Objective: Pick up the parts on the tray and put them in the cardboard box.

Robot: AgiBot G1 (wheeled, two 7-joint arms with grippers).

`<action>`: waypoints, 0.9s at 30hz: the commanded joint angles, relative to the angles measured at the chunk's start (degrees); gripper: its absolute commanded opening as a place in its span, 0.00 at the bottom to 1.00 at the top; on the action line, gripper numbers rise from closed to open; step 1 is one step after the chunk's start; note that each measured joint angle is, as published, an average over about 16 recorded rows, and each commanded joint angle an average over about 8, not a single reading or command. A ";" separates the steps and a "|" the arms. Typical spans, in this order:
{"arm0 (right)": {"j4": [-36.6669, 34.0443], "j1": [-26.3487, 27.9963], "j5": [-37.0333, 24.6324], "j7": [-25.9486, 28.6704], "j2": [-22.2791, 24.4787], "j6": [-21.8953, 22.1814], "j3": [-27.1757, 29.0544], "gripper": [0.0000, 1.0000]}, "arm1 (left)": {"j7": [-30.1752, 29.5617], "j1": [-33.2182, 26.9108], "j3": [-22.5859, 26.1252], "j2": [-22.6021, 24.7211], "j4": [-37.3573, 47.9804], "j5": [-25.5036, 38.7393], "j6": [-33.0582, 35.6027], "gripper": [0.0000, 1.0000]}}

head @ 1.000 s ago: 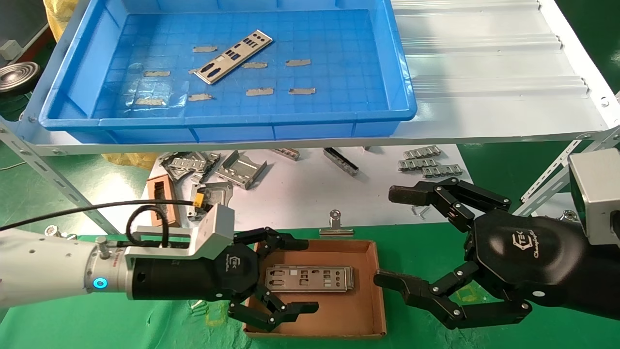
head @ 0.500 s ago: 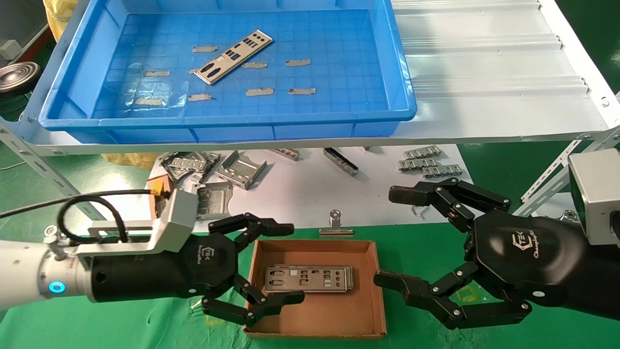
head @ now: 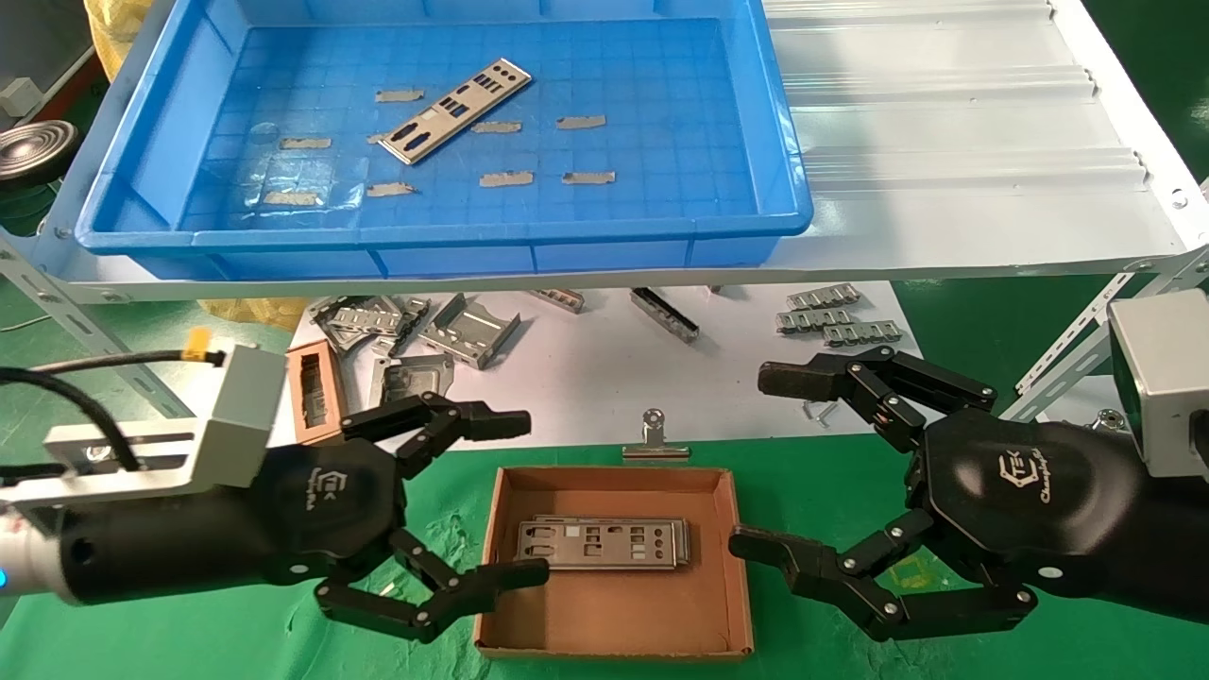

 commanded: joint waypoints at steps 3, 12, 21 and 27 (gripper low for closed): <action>0.00 0.00 0.00 0.00 0.00 0.00 0.00 1.00 | -1.55 1.35 -2.29 -1.72 -2.97 -0.47 0.01 1.00; 0.00 0.00 0.00 0.00 0.00 0.00 0.00 1.00 | -5.03 4.38 -7.43 -5.58 -9.61 -1.54 0.04 1.00; 0.00 0.00 0.00 0.00 0.00 0.00 0.00 1.00 | -8.46 7.37 -12.50 -9.39 -16.17 -2.59 0.07 1.00; -0.01 -0.01 0.00 0.00 0.00 0.01 0.00 1.00 | -9.81 8.67 -14.71 -11.02 -19.01 -3.09 0.12 1.00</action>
